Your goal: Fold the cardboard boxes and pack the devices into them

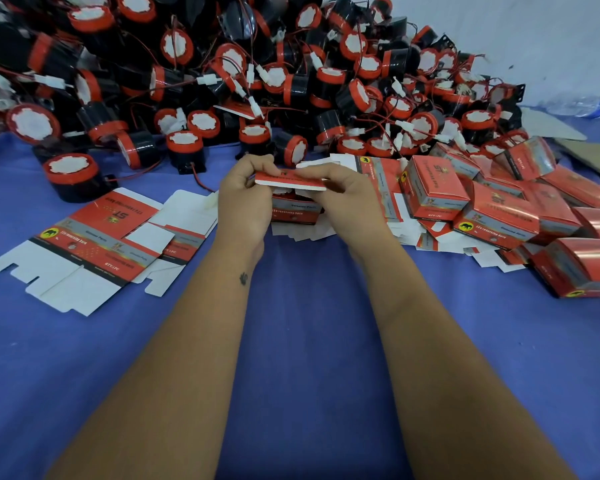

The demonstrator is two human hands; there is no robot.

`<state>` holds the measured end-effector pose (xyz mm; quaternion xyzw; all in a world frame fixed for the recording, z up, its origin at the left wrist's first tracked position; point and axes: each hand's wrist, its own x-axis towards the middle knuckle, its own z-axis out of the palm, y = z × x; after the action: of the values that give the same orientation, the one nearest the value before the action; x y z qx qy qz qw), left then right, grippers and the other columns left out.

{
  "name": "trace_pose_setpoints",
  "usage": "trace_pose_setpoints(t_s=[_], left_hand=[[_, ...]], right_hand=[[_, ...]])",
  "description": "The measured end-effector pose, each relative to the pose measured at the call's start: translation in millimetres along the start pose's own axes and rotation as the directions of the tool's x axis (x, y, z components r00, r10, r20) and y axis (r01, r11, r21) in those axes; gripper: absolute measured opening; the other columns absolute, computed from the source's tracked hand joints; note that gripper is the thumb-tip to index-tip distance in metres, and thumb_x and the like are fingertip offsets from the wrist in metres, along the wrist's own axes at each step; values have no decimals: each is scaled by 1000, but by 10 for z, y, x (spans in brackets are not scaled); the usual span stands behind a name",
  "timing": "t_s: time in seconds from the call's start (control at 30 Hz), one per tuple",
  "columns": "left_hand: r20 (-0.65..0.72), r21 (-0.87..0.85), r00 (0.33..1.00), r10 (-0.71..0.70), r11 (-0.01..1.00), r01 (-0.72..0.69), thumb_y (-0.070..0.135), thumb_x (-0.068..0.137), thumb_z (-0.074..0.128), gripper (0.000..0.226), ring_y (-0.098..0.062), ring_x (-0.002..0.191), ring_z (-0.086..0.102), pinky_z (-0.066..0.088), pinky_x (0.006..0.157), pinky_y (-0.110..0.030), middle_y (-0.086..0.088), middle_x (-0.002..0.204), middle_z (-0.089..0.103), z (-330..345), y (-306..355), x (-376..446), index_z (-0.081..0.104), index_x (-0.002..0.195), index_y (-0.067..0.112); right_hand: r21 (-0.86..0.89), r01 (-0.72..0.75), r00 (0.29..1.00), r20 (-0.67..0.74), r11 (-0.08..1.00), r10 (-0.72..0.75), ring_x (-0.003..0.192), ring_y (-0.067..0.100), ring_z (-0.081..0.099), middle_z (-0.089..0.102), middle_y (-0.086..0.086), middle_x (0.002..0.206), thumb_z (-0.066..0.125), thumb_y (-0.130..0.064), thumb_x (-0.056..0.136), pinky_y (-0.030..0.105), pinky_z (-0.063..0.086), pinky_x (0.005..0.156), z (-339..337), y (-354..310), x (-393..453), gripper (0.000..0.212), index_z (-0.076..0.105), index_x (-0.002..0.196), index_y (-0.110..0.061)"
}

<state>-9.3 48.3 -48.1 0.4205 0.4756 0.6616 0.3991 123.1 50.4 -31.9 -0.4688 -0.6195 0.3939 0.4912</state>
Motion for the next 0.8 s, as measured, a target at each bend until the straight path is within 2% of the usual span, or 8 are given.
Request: trace_pose_setpoints(t_s=[0.13, 0.23, 0.27, 0.33, 0.43, 0.6, 0.7, 0.8], left_hand=[[-36, -231, 994, -106, 968, 95, -3, 92, 43, 39, -18, 82, 67, 54, 67, -31, 8, 87, 72, -33, 32, 25, 68, 75, 21], [82, -439, 991, -107, 889, 132, 20, 100, 35, 39, -19, 83, 68, 56, 70, -33, -4, 88, 73, -66, 50, 21, 70, 85, 12], [113, -455, 988, -103, 879, 143, 22, 101, 33, 41, -19, 85, 68, 57, 72, -33, -6, 91, 72, -57, 50, 20, 70, 88, 11], [145, -355, 985, -98, 924, 144, 11, 97, 40, 30, -22, 92, 67, 57, 79, -37, -9, 99, 70, -11, 37, 19, 69, 93, 13], [157, -108, 982, -103, 987, 120, -4, 92, 50, 32, -22, 99, 66, 55, 82, -33, -8, 109, 69, 39, 5, 11, 68, 100, 20], [159, -101, 987, -13, 994, 29, 3, 94, 64, 26, -18, 103, 66, 55, 78, -24, -4, 113, 69, -2, -13, -27, 66, 104, 27], [154, -131, 987, -36, 990, 57, 2, 95, 61, 25, -15, 98, 68, 56, 79, -27, 2, 104, 70, -12, 6, -2, 68, 107, 23], [176, -160, 982, -74, 982, 103, -3, 94, 53, 34, -15, 102, 68, 55, 83, -29, 0, 113, 69, -31, 25, 31, 68, 116, 19]], right_hand=[[198, -92, 991, 112, 976, 71, 93, 3, 62, 57, 19, 137, 39, 5, 96, 10, 51, 76, -70, -90, 30, 37, 64, 123, -1], [242, -54, 995, 99, 969, 31, 118, 7, 56, 52, -3, 140, 44, -9, 99, 24, 51, 94, -67, -84, 21, 31, 69, 117, -15], [209, -24, 996, 93, 978, 5, 119, 4, 53, 51, -8, 136, 47, -8, 99, 22, 50, 94, -60, -70, 1, 31, 71, 113, -22], [120, 2, 996, 92, 993, -13, 113, -1, 53, 54, -8, 128, 48, -2, 97, 14, 47, 89, -55, -23, -14, 35, 71, 112, -23], [11, 16, 995, 101, 1000, -17, 114, 7, 56, 61, 0, 127, 48, -1, 97, 15, 46, 93, -57, 32, -8, 36, 68, 123, -16], [18, 16, 990, 138, 1000, -18, 117, 10, 59, 62, 0, 130, 60, -4, 94, 26, 49, 101, -111, 51, -12, 39, 63, 131, -16], [36, 31, 993, 116, 999, -35, 115, 10, 61, 64, 1, 128, 64, -6, 94, 25, 51, 98, -121, 66, -13, 39, 62, 131, -15], [-49, 83, 994, 78, 995, -79, 117, 10, 58, 61, 0, 129, 63, -12, 95, 25, 51, 98, -94, 96, -8, 36, 61, 132, -17]])
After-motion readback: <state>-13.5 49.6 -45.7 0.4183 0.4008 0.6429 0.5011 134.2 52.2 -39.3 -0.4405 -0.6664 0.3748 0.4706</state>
